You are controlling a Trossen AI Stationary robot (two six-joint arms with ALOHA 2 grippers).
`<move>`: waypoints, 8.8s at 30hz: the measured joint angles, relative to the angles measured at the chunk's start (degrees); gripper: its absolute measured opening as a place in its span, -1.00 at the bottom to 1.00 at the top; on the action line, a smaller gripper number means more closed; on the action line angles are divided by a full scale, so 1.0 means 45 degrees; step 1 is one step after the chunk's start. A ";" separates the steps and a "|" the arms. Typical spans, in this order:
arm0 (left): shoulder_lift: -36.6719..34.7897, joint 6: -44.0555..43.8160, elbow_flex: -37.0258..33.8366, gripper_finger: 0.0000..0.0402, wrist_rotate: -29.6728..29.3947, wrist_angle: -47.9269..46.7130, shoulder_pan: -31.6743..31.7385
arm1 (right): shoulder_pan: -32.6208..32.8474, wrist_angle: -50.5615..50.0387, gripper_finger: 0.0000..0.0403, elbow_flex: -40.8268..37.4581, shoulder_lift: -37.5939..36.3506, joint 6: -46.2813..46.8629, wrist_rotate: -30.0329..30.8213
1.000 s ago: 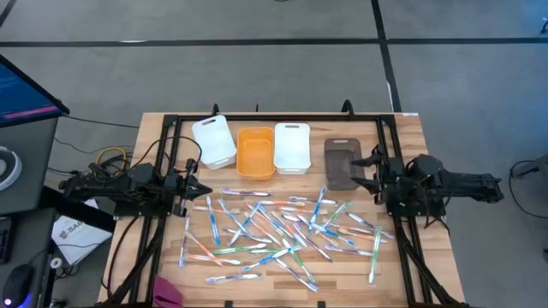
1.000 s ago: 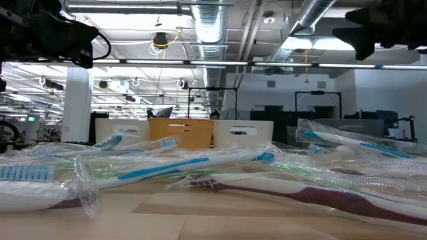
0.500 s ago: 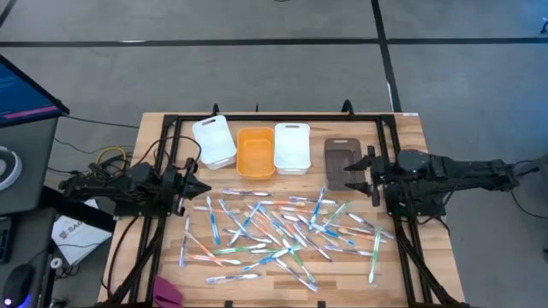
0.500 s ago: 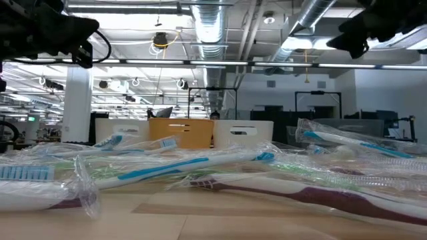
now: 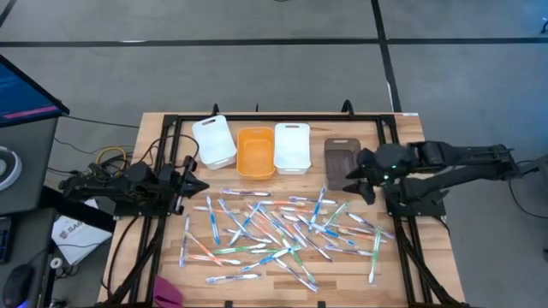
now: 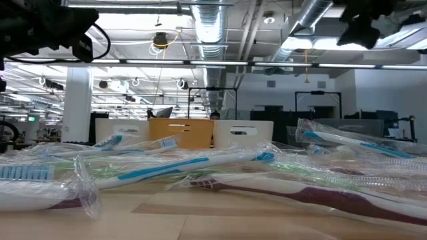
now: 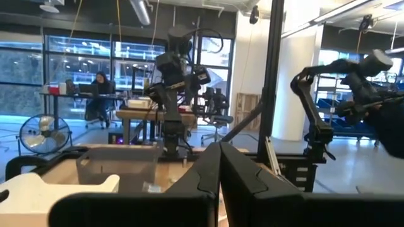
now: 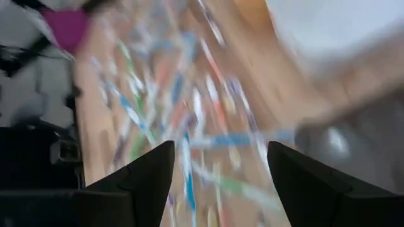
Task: Pick & Place Toothbrushes
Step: Put the white violet toothbrush into the black transparent bin
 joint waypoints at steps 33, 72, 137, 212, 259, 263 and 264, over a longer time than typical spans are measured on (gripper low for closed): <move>0.6156 0.0223 -0.0005 -0.10 -0.0704 0.5095 0.0000 | 0.2660 -0.3984 -0.09 0.0083 0.8703 0.3685 -0.0961; 0.6156 0.0228 0.0000 -0.14 -0.0714 0.5197 0.0000 | 0.2609 -0.2302 -0.93 0.0092 1.2271 0.1365 -0.2097; 0.7055 0.0325 -0.0001 -0.14 -0.0724 0.5387 0.0000 | 0.5276 -0.7800 -0.94 0.7369 0.4390 0.1206 0.9024; 0.7055 0.0976 0.0000 -0.14 -0.0719 0.5328 0.0004 | -0.6897 -0.3152 -0.94 0.3725 0.2432 0.0192 0.1038; 0.7060 0.1962 0.0000 -0.14 -0.0719 0.5260 0.0000 | -0.8456 -0.3789 -0.82 0.3730 1.1370 -0.3576 -0.1358; 0.7057 0.1966 -0.0001 -0.14 -0.0719 0.5260 0.0002 | -0.8451 -0.3822 -0.73 0.3733 1.1786 -0.3620 -0.1339; 0.7057 0.1971 -0.0004 -0.14 -0.0719 0.5260 0.0002 | -0.8451 -0.3947 -0.69 0.3788 1.1831 -0.3624 -0.1339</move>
